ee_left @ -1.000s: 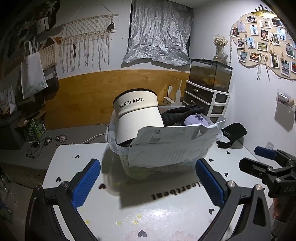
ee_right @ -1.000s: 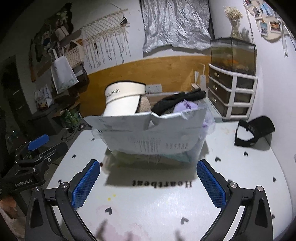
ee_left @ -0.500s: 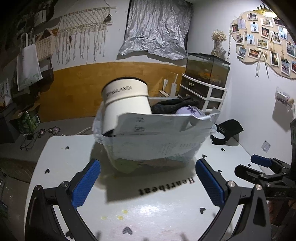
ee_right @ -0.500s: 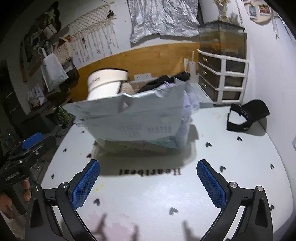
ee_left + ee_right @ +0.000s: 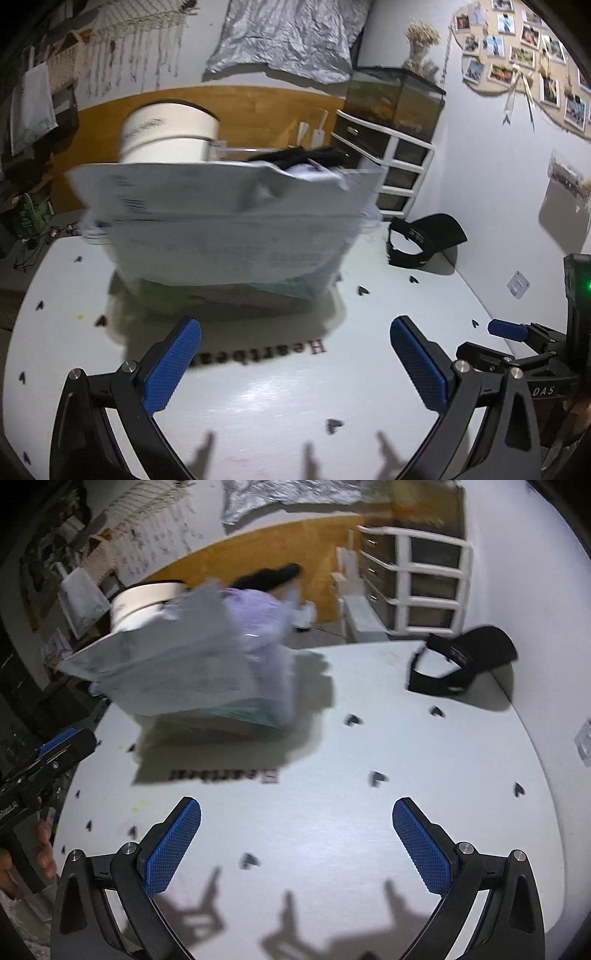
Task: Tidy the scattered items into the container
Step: 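Move both tools toward the black visor on the table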
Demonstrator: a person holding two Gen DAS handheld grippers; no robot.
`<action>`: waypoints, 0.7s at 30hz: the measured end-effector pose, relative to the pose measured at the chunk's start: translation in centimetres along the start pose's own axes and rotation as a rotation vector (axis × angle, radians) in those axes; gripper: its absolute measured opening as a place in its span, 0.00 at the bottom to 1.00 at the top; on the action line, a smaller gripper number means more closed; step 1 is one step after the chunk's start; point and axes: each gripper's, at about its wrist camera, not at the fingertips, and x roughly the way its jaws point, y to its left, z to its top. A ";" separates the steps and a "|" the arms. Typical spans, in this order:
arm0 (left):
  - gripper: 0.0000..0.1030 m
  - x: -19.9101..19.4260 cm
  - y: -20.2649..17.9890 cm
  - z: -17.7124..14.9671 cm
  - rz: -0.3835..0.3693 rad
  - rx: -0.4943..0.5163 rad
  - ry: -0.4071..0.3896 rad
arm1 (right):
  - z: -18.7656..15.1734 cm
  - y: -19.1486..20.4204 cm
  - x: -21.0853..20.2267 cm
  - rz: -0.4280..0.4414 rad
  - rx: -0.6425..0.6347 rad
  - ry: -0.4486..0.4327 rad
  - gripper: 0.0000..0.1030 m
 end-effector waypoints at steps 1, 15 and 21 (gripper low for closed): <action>1.00 0.6 -0.8 0.0 -0.003 0.000 0.006 | 0.1 -1.3 0.2 -0.007 0.012 0.004 1.00; 1.00 8.9 -9.9 1.8 -0.054 0.070 0.074 | 6.8 -15.3 5.7 -0.103 0.100 0.006 0.40; 1.00 11.4 -10.5 2.5 -0.040 0.074 0.102 | 13.6 -17.5 11.4 -0.143 0.024 -0.001 0.31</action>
